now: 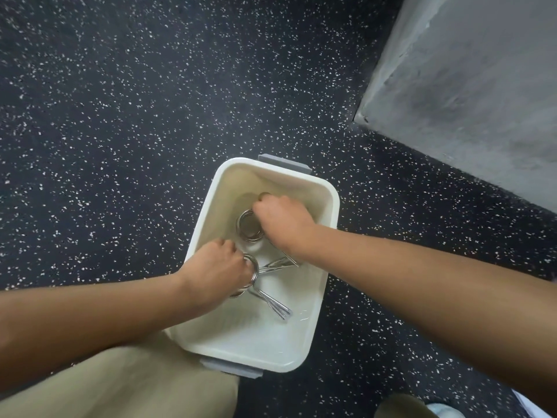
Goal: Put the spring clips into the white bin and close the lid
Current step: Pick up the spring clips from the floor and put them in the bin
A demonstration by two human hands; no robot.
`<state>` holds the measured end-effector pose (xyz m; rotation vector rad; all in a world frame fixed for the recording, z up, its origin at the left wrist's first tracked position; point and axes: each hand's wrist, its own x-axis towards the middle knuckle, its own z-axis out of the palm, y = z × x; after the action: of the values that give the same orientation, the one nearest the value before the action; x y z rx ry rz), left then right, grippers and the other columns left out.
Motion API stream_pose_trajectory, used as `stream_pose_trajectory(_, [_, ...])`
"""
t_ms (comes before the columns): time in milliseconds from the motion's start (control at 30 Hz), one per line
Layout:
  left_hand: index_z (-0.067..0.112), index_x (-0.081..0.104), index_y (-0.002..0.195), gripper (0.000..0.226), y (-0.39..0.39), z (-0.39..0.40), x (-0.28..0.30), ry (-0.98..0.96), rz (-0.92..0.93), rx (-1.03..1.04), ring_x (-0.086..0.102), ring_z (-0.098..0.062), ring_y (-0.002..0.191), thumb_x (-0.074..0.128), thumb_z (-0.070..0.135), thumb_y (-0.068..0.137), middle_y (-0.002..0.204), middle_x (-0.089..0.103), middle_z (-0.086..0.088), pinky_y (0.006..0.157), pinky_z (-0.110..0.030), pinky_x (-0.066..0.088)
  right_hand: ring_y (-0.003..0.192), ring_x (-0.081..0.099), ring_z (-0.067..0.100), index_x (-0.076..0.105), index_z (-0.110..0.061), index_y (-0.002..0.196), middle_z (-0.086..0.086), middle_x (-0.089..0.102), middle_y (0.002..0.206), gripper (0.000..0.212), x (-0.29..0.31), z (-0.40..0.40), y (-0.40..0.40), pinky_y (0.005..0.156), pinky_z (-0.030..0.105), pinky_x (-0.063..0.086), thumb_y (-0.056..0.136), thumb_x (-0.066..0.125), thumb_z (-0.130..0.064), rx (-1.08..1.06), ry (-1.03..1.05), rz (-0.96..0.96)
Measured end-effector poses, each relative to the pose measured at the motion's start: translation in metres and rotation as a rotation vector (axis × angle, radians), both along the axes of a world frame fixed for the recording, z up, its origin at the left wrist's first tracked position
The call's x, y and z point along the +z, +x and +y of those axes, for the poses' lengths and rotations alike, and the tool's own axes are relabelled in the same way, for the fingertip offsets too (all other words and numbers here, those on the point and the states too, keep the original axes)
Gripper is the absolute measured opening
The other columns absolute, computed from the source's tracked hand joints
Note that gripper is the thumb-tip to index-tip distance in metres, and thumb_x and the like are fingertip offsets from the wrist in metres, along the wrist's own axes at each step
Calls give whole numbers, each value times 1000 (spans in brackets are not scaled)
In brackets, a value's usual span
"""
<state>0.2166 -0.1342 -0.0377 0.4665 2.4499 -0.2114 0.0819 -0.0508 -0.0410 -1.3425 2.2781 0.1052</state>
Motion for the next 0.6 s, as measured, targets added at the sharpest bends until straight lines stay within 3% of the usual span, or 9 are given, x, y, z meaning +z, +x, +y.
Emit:
stream_pose_trajectory(67, [14, 61, 113, 31, 2, -3, 1, 32, 47, 12, 66, -30, 87, 52, 7, 84, 98, 69, -11, 73, -37, 47, 105, 65, 36, 65, -7, 115, 14, 62, 115, 28, -2, 2, -2, 70, 36, 43, 92, 51, -1, -4, 1, -5])
stream_pose_trajectory(200, [15, 65, 87, 13, 3, -9, 7, 177, 195, 70, 63, -30, 62, 68, 20, 75, 73, 65, -5, 56, -36, 48, 102, 64, 34, 62, -10, 115, 11, 61, 112, 23, -3, 8, -4, 64, 34, 36, 96, 51, -7, -36, -49, -7])
stream_pose_trajectory(300, [14, 60, 84, 14, -1, -10, 20, 342, 319, 135, 62, -33, 60, 60, 28, 87, 67, 64, -3, 54, -41, 53, 95, 64, 34, 59, -12, 113, 8, 62, 107, 21, 5, 22, -8, 63, 35, 43, 94, 52, -11, -42, -158, -33])
stream_pose_trajectory(400, [16, 57, 83, 23, -6, -8, 30, 404, 350, 184, 61, -34, 62, 52, 36, 92, 67, 61, -1, 52, -41, 52, 95, 62, 30, 62, -12, 116, 5, 66, 106, 27, 26, 51, -13, 74, 41, 53, 92, 51, -11, -83, -329, -116])
stream_pose_trajectory(500, [18, 56, 77, 31, -16, 5, 41, 470, 353, 213, 61, -31, 61, 44, 43, 91, 66, 60, 1, 48, -37, 48, 94, 62, 24, 68, -11, 113, 2, 70, 103, 21, 46, 87, -20, 80, 38, 53, 95, 56, -11, -122, -496, -79])
stream_pose_trajectory(600, [20, 53, 76, 38, -29, 25, 49, 513, 331, 255, 60, -29, 65, 34, 48, 93, 68, 59, 2, 52, -39, 50, 89, 58, 20, 68, -11, 108, 1, 68, 97, 16, 60, 125, -32, 79, 35, 49, 98, 56, -13, -189, -514, -48])
